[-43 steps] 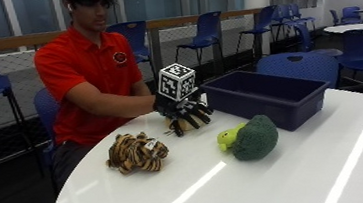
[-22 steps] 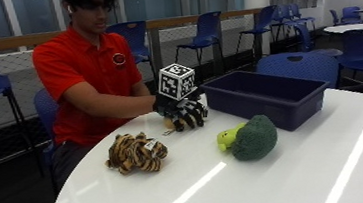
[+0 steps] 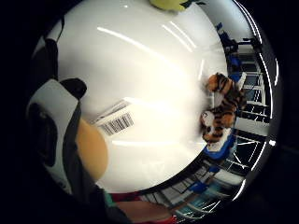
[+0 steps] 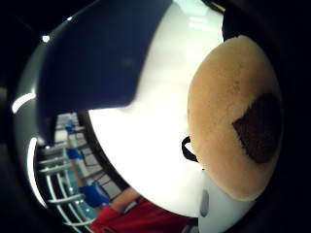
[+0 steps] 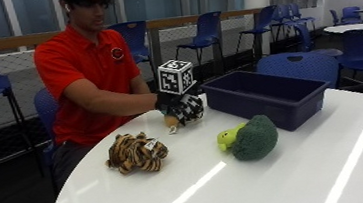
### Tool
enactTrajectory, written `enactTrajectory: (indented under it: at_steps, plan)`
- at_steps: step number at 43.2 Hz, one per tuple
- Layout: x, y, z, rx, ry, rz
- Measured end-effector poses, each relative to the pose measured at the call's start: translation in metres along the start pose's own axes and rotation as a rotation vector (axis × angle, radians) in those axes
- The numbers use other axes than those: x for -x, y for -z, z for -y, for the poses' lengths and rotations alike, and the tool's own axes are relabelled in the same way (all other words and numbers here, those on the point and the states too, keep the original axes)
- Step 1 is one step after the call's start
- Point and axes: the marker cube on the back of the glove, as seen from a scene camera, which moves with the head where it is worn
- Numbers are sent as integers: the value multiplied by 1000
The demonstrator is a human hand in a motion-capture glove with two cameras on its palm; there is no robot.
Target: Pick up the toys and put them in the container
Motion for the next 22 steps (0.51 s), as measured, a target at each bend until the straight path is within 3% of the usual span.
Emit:
enactTrajectory:
  at_steps: [11, 22]
  plan:
    - [-8, 27, -4, 37, -10, 104]
    - [15, 104, 16, -54, 35, 59]
